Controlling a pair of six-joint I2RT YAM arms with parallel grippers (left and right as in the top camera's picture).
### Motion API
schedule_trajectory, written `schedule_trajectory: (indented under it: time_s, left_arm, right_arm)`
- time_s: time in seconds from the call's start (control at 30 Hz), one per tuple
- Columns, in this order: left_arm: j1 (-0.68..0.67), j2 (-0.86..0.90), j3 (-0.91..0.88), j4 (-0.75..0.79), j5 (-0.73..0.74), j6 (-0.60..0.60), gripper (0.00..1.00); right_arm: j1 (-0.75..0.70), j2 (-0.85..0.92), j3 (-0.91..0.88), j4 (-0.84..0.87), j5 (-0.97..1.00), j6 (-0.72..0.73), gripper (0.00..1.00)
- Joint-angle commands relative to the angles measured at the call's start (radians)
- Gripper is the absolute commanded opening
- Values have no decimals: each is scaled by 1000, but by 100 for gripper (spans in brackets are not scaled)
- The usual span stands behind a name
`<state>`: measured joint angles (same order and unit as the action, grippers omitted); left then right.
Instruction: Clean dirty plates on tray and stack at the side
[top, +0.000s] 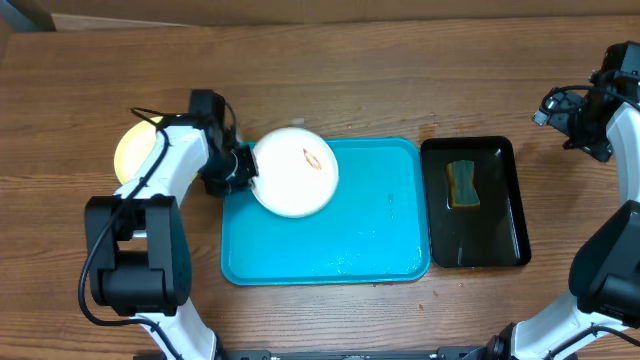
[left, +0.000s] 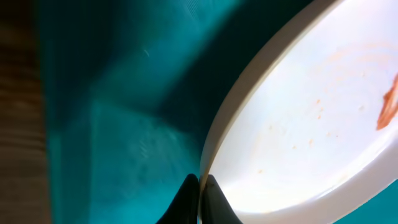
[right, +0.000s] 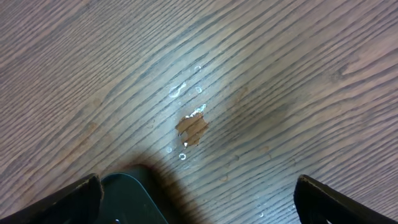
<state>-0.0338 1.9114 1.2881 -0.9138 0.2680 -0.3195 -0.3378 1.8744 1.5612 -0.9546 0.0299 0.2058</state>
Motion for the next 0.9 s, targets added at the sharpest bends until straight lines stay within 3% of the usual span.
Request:
schedule_trajectory:
  time_s: [0.0,0.37,0.4,0.47,0.53,0.6,0.87]
  left_arm:
    - [-64,-8,14,-50,35,79,4]
    - [-253,-8,8,-80,-97,69,4]
    - [-261,-8,8,-79,-105,69,8]
    - [-270,-8,8,-76,-119,68,32]
    - [-274,-8,8,-69,-120,68,48]
    - [-274,-8,8,-62,-122,56,56]
    - [-278,-8,-5,-51,-121,-3,46]
  right_arm:
    - [1,-10,1,4,3,3,100]
    - [1,-10,1,4,3,3,100]
    - [1,-10,1,4,3,3,100]
    - [1,-10,1,4,3,3,100]
    - [1,-10,1,4,3,3,100]
    - [1,-10,1,4,3,3,100]
    - [1,-10,1,4,3,3,100]
